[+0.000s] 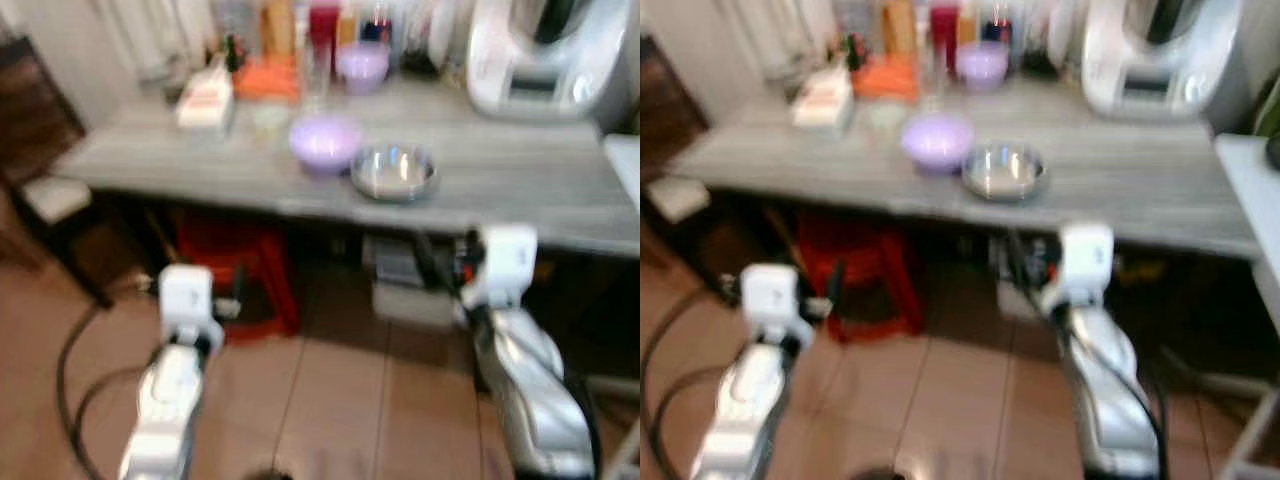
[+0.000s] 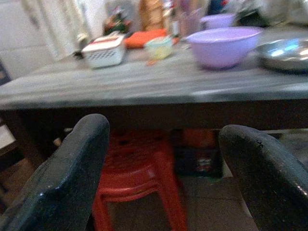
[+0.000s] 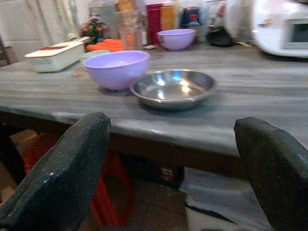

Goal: Setting the table

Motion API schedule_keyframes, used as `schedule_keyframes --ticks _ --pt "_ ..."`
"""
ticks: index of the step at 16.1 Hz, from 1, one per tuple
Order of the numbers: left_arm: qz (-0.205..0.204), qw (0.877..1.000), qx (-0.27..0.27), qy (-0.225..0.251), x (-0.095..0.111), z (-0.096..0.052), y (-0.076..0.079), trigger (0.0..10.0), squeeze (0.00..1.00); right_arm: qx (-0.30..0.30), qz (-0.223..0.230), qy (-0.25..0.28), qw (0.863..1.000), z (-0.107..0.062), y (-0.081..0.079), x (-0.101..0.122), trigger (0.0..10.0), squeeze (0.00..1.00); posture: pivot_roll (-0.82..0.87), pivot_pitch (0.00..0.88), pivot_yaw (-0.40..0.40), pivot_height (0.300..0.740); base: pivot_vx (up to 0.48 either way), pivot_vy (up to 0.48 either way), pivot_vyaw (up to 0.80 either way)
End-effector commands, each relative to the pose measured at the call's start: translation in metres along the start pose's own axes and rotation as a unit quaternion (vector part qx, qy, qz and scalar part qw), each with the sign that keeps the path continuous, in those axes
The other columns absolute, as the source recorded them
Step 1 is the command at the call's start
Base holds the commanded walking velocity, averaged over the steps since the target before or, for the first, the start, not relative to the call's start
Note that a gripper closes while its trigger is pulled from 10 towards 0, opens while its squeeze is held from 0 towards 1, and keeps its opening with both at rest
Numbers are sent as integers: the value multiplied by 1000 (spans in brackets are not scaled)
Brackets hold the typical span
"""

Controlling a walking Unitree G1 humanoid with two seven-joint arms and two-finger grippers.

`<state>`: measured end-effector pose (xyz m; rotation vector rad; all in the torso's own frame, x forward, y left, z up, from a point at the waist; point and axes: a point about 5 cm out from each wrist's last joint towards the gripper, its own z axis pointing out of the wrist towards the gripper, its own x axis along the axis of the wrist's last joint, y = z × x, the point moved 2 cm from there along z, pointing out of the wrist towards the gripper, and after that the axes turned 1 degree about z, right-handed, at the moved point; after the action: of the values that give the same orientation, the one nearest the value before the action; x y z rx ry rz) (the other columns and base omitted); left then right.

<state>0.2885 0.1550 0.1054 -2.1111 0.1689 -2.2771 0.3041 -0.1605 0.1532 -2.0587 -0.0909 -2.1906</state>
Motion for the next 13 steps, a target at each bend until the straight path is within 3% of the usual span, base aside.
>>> schedule_keyframes --ticks 1,3,11,13 --pt "8 1000 -1 8 5 2 -3 10000 0 -2 2 12 1000 1 0 5 10000 0 -67 70 44 740 -304 0 0" --pt "11 1000 -7 16 7 3 -1 10000 0 8 18 4 1000 1 -2 5 10000 0 -66 68 44 740 -144 0 0" --pt "8 999 -39 36 14 3 4 10000 0 8 16 8 1000 3 -2 5 10000 0 -58 59 42 740 0 0 0" --pt "6 999 -40 34 14 3 4 10000 0 7 17 8 1000 3 -2 5 10000 0 -57 59 43 740 0 -283 0"
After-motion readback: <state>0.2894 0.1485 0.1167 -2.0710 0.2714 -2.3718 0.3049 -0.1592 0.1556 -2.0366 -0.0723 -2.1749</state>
